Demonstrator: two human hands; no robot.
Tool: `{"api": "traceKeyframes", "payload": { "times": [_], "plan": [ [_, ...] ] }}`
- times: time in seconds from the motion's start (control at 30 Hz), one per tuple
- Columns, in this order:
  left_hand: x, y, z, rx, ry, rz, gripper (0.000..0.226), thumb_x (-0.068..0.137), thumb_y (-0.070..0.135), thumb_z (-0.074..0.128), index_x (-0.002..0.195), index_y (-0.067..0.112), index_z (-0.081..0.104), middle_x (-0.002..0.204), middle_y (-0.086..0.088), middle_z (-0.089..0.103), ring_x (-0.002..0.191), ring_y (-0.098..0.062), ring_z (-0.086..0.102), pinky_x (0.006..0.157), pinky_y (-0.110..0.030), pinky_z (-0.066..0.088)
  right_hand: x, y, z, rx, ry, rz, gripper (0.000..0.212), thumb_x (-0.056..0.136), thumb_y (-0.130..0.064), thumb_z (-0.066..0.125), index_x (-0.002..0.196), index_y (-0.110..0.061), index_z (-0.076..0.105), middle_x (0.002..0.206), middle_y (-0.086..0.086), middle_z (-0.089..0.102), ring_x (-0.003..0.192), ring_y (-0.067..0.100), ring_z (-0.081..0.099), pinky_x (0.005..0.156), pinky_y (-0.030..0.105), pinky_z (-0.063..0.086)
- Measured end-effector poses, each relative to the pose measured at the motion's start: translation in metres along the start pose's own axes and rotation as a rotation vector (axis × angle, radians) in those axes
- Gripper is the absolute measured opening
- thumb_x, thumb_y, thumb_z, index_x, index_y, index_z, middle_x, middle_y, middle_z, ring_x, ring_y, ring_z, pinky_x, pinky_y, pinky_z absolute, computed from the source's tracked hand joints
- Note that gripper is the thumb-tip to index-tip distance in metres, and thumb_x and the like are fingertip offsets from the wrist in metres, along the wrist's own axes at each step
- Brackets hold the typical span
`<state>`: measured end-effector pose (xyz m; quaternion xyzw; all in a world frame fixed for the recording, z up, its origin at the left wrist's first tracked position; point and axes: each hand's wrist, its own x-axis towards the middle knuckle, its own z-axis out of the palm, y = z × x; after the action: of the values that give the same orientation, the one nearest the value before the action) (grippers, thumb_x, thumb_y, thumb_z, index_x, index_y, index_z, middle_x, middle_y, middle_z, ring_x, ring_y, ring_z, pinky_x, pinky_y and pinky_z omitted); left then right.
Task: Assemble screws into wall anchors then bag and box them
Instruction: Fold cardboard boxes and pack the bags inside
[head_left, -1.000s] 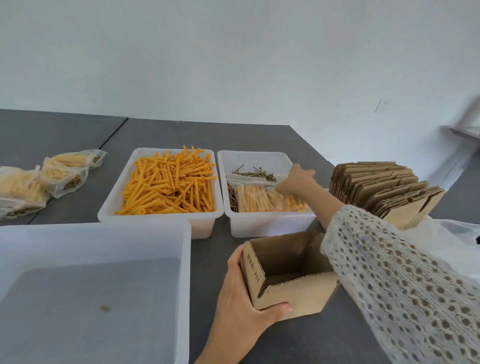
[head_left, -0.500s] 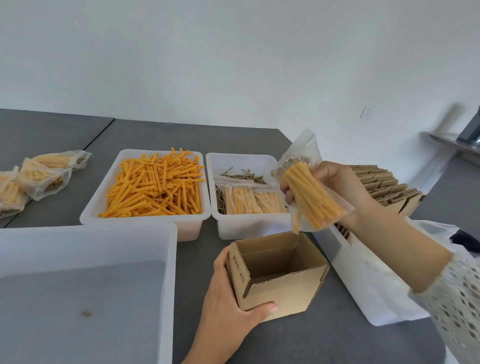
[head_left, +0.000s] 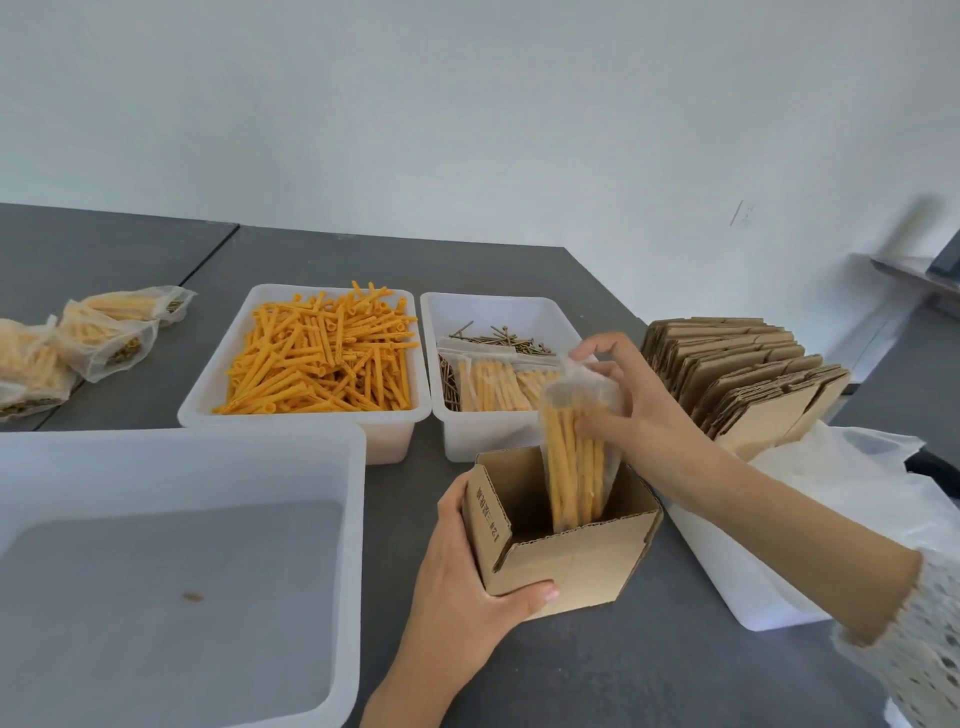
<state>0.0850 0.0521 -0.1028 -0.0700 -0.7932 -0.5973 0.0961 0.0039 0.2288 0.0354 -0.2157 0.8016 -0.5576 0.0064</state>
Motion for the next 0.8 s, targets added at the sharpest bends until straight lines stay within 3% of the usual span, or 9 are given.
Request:
{"api": "traceKeyframes", "payload": {
  "times": [0.13,0.27,0.4,0.5,0.57,0.67,0.8],
  "plan": [
    [0.0,-0.003,0.0,0.004,0.006,-0.006,0.109,0.052,0.058,0.083,0.132,0.069,0.01,0.134,0.034,0.041,0.126,0.001,0.046,0.103,-0.031,0.048,-0.017,0.004,0.003,-0.438,-0.106,-0.311,0.049,0.077,0.002,0.069,0.114,-0.026,0.051,0.116,-0.007,0.048,0.109,0.007,0.048,0.083,0.011,0.04],
    [0.001,-0.004,0.001,0.015,0.006,-0.012,0.109,0.051,0.06,0.082,0.131,0.07,0.009,0.133,0.034,0.041,0.125,0.001,0.046,0.102,-0.032,0.049,-0.021,0.0,-0.006,-0.672,-0.328,-0.364,0.049,0.079,0.004,0.066,0.116,-0.027,0.057,0.121,-0.007,0.039,0.112,0.009,0.046,0.084,0.022,0.047],
    [0.001,-0.004,0.001,0.012,0.001,-0.02,0.108,0.05,0.061,0.082,0.128,0.072,0.008,0.134,0.033,0.041,0.127,-0.001,0.046,0.104,-0.035,0.049,-0.017,-0.01,-0.011,-0.862,-0.548,-0.45,0.051,0.085,0.003,0.06,0.123,-0.03,0.058,0.13,-0.008,0.037,0.118,-0.008,0.034,0.092,0.01,0.035],
    [0.001,-0.005,0.0,0.004,0.003,-0.012,0.108,0.052,0.058,0.085,0.13,0.07,0.011,0.135,0.033,0.042,0.128,0.0,0.046,0.104,-0.034,0.049,-0.01,-0.014,-0.008,-1.038,-0.672,-0.594,0.048,0.088,-0.001,0.06,0.129,-0.026,0.057,0.134,0.0,0.043,0.122,0.013,0.037,0.097,0.028,0.042],
    [0.001,-0.006,0.0,-0.004,0.006,-0.013,0.107,0.053,0.059,0.085,0.13,0.07,0.011,0.136,0.032,0.043,0.128,0.0,0.046,0.104,-0.033,0.049,-0.007,-0.018,-0.006,-1.119,-0.707,-0.671,0.048,0.089,-0.007,0.063,0.132,-0.026,0.055,0.137,0.003,0.045,0.122,0.021,0.038,0.095,0.033,0.046],
    [0.002,-0.006,0.001,-0.016,0.006,-0.007,0.105,0.057,0.06,0.084,0.132,0.068,0.011,0.133,0.033,0.044,0.125,0.004,0.048,0.097,-0.019,0.048,-0.008,-0.018,0.0,-1.222,-0.783,-0.794,0.051,0.084,-0.011,0.07,0.131,-0.026,0.057,0.134,0.003,0.051,0.116,0.023,0.046,0.092,0.032,0.049],
    [0.002,-0.007,0.001,-0.023,-0.005,-0.009,0.096,0.066,0.059,0.077,0.132,0.068,0.007,0.131,0.031,0.046,0.12,0.007,0.05,0.09,-0.008,0.043,-0.009,-0.015,0.014,-1.211,-0.927,-0.753,0.05,0.086,-0.011,0.067,0.132,-0.025,0.056,0.134,0.0,0.051,0.121,0.021,0.044,0.094,0.034,0.05]
  ]
}}
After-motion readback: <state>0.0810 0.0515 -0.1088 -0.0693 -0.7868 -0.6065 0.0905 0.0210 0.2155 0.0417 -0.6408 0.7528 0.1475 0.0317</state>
